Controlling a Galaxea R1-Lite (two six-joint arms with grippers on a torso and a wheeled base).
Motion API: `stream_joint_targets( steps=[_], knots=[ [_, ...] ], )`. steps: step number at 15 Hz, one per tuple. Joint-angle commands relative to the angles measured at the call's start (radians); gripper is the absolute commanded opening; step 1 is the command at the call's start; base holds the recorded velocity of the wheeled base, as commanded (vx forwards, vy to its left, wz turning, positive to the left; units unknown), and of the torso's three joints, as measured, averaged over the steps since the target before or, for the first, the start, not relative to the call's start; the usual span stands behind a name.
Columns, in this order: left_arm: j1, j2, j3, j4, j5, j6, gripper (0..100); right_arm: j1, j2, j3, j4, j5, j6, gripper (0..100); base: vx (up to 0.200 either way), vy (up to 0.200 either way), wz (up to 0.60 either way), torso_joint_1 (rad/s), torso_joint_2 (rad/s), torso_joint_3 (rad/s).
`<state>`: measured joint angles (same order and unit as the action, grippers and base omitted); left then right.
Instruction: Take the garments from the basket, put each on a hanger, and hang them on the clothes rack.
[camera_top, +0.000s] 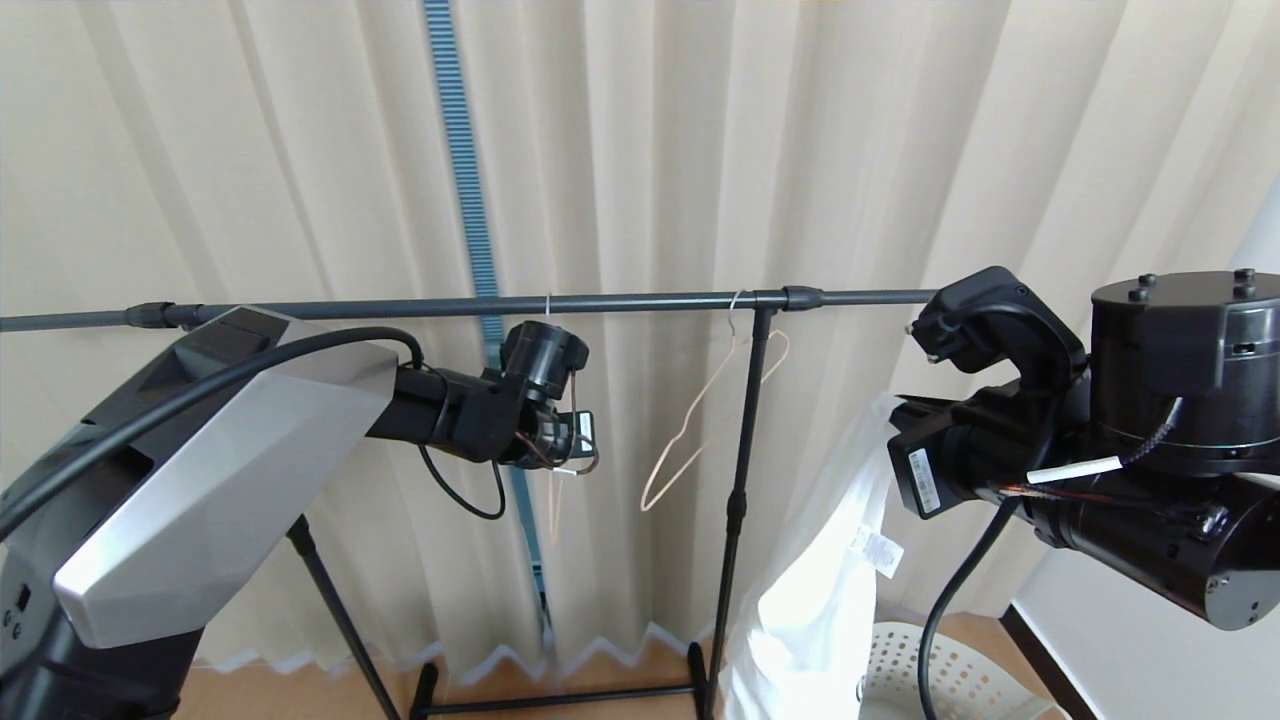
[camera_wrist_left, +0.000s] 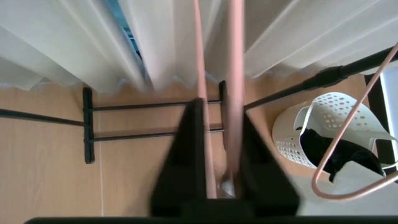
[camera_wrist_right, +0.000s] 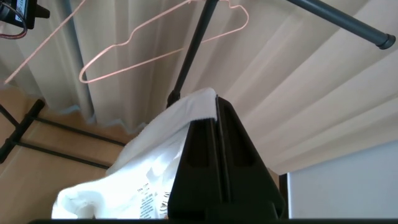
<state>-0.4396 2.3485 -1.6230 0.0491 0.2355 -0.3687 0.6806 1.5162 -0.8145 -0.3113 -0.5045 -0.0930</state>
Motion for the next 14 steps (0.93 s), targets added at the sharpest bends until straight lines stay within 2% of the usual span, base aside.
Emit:
stream_joint_targets(
  steps=[1, 7, 14],
  knots=[
    [0.001, -0.002, 0.000, 0.000, 0.008, -0.001, 0, 0.000, 0.001, 0.000, 0.000, 0.000, -0.001, 0, 0.000, 0.000, 0.00, 0.000, 0.00, 0.000],
    [0.001, -0.009, 0.009, 0.000, 0.034, -0.002, 0, 0.000, -0.001, 0.000, -0.002, 0.000, -0.001, 0, 0.000, 0.000, 0.00, 0.000, 0.00, 0.000],
    [-0.016, -0.133, 0.064, 0.000, 0.036, 0.005, 0, 0.002, -0.007, 0.000, -0.002, 0.000, -0.001, 0, 0.000, 0.000, 0.00, 0.000, 0.00, 0.000]
  ],
)
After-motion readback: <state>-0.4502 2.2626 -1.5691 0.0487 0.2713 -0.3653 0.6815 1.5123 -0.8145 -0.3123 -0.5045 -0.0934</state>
